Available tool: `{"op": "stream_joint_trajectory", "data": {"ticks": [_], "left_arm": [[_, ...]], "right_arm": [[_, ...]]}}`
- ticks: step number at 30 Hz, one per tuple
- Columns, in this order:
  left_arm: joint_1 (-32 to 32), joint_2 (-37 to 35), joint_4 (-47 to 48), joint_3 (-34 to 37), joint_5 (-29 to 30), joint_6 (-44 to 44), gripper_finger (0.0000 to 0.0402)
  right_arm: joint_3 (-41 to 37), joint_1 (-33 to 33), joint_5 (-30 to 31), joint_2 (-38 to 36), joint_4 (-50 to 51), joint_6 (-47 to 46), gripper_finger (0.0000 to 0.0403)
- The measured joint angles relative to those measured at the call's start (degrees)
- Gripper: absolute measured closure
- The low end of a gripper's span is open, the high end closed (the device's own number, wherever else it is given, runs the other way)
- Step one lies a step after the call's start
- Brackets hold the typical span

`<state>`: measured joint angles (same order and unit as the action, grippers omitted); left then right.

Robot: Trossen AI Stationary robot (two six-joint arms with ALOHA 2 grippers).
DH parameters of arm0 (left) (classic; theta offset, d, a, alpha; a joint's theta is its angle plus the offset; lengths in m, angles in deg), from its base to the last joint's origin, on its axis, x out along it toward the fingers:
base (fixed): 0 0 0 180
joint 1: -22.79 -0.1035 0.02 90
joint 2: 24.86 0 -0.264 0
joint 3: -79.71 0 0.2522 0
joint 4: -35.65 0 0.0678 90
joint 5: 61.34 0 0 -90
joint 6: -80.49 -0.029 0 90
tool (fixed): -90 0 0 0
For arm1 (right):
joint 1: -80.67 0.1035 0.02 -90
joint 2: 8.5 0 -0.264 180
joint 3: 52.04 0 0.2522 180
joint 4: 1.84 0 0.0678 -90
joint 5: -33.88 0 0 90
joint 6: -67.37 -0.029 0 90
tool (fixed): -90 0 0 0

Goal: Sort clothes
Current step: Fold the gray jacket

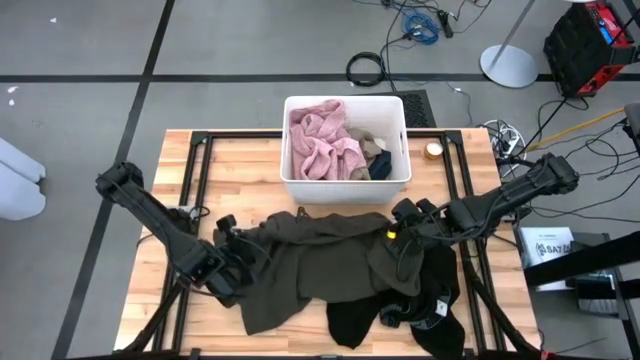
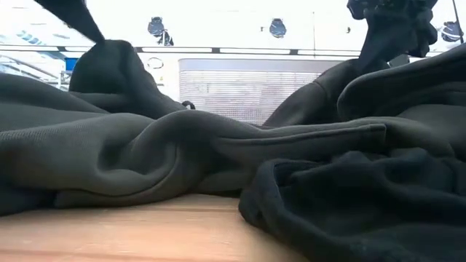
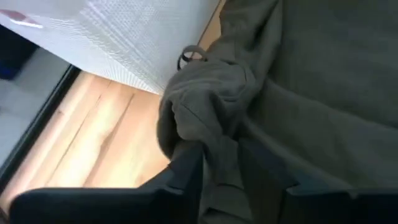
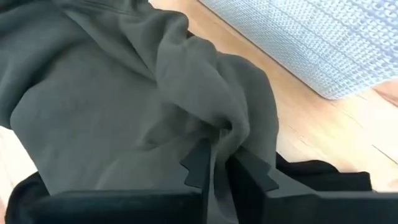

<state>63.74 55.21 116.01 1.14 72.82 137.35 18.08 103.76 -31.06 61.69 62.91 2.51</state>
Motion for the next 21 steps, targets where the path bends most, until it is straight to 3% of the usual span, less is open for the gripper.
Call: {"op": "stream_joint_trajectory", "data": {"ticks": [6,13,21], "left_arm": [[0.31,-4.77,3.91,-3.06,-3.65,5.08,0.0252],[2.74,-6.36,3.92,-3.06,-0.62,5.38,0.0249],[3.02,-6.36,3.83,-3.06,-0.22,5.46,0.0249]], "right_arm": [[0.00,1.03,-4.44,2.20,-5.25,2.23,0.0306],[0.00,3.44,-8.82,7.89,-16.53,7.40,0.0222],[0.00,3.76,-10.74,14.27,-15.49,11.48,0.0152]]}}
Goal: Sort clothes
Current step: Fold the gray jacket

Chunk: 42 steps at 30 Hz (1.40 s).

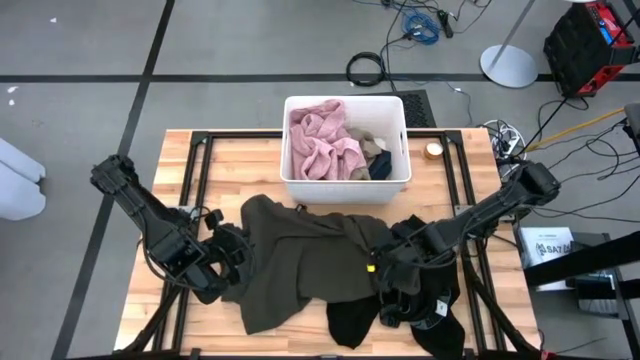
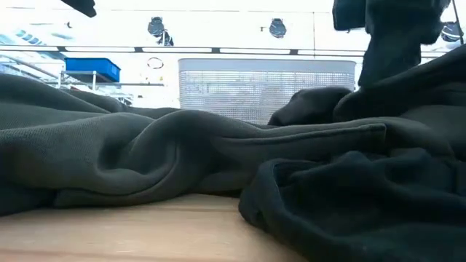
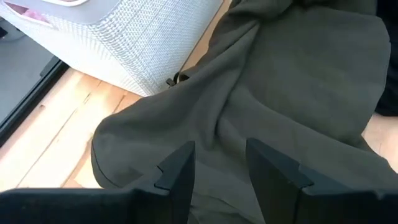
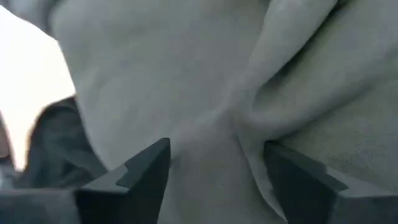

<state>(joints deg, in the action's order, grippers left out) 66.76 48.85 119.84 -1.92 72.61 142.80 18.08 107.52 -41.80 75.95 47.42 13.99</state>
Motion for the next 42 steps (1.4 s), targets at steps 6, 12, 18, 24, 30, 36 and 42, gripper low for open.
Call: {"op": "stream_joint_trajectory", "data": {"ticks": [6,12,18,24,30,36,42], "left_arm": [[0.07,0.00,-0.58,0.00,0.01,0.21,0.0249],[0.05,0.13,-0.67,0.00,0.07,0.23,0.0249],[0.06,0.15,-1.00,0.00,0.07,0.25,0.0249],[0.05,0.15,-0.98,0.00,0.07,0.25,0.0249],[0.07,0.17,-0.96,0.00,1.07,0.13,0.0249],[0.07,0.17,-0.94,0.00,4.39,-0.83,0.0249],[0.10,0.17,-0.94,0.00,8.16,-1.30,0.0249]], "right_arm": [[0.01,0.00,-5.18,6.18,0.17,3.55,0.0141],[0.30,0.00,-5.45,12.42,3.50,3.73,0.0152],[0.42,0.00,-5.72,15.33,4.50,3.05,0.0217],[1.63,0.00,-4.83,13.67,5.04,4.40,0.0383],[9.32,-0.22,-3.56,10.65,10.27,6.12,0.0394],[20.83,-0.11,1.34,9.71,13.18,12.32,0.0397],[27.57,-2.09,3.29,9.93,5.54,23.07,0.0397]]}}
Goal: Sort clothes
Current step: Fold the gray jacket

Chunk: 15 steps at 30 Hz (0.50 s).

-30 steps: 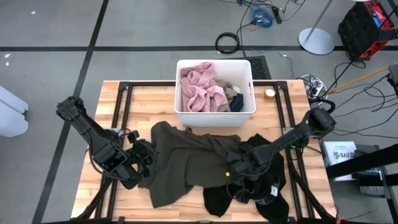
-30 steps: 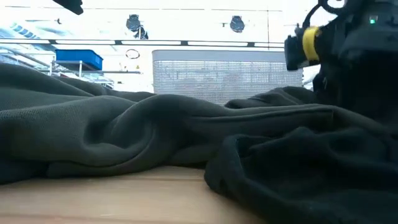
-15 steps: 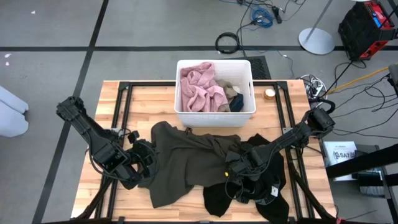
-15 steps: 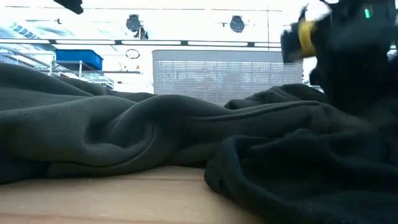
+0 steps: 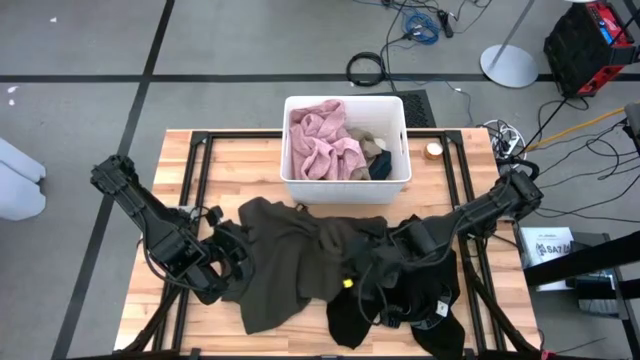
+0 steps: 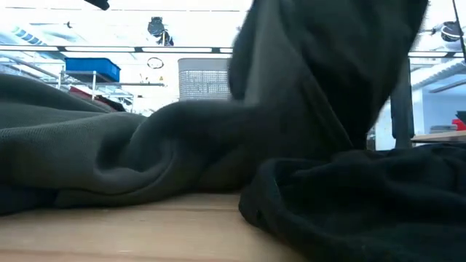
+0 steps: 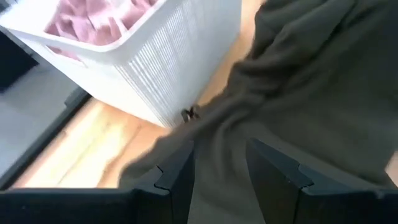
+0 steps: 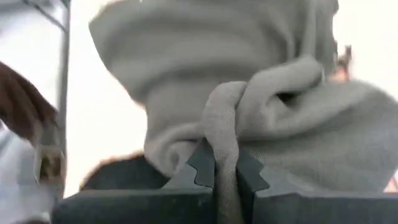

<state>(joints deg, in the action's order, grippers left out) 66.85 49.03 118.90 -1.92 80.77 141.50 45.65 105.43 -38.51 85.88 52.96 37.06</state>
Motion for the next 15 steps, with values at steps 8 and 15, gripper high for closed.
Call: {"op": "stream_joint_trajectory", "data": {"ticks": [8,15], "left_arm": [[5.65,-2.50,-0.22,0.00,10.15,1.67,0.0249],[10.79,-5.28,-1.43,0.00,14.18,3.17,0.0249]], "right_arm": [[0.07,-5.96,-4.54,2.73,-21.36,13.65,0.0397],[0.10,-10.68,-16.86,10.09,-43.25,18.50,0.0398]]}}
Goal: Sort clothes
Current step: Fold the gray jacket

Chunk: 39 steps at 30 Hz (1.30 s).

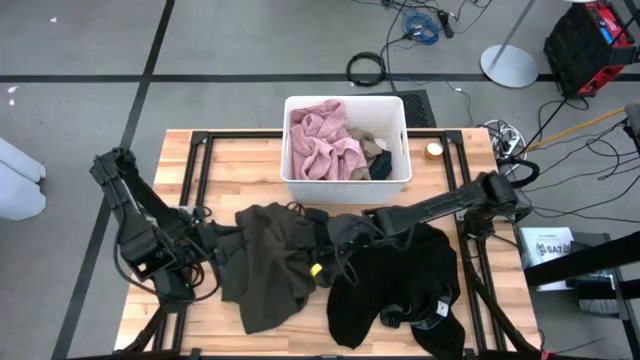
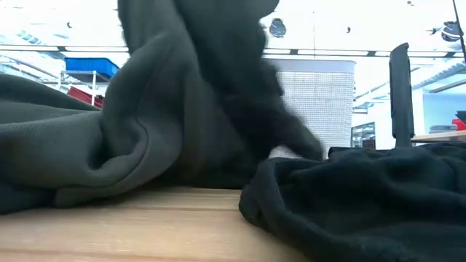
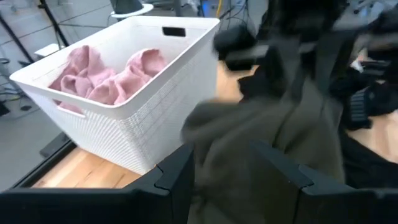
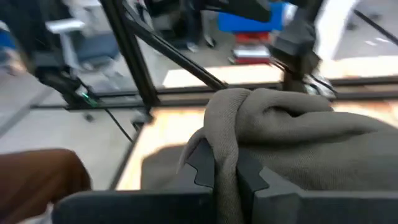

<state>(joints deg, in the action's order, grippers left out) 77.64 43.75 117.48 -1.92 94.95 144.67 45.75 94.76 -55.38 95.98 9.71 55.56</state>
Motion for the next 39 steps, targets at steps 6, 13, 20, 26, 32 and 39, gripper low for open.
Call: {"op": "stream_joint_trajectory", "data": {"ticks": [6,13,20,26,32,39], "left_arm": [[1.25,0.44,-0.35,0.00,0.17,0.05,0.0249],[1.60,1.03,-0.63,0.13,-0.03,0.38,0.0249],[1.58,3.24,-10.02,7.35,-5.14,1.57,0.0249],[0.04,7.53,-25.06,15.38,-6.16,-0.65,0.0249],[-5.35,13.46,-35.08,18.82,-8.12,-7.43,0.0249],[-9.99,20.20,-35.72,18.82,-18.28,-7.59,0.0249]], "right_arm": [[0.02,-1.43,-5.57,8.60,-6.70,-2.66,0.0398],[0.04,-1.13,-6.06,19.84,-12.00,-8.60,0.0392],[0.22,-0.48,-5.17,25.03,-15.67,-11.37,0.0389],[0.08,-0.57,-5.31,25.18,-18.21,-11.76,0.0383],[0.04,-0.87,-5.89,25.18,-20.06,-15.17,0.0320],[-0.01,-0.87,-5.61,23.17,-17.20,-14.54,0.0232]]}}
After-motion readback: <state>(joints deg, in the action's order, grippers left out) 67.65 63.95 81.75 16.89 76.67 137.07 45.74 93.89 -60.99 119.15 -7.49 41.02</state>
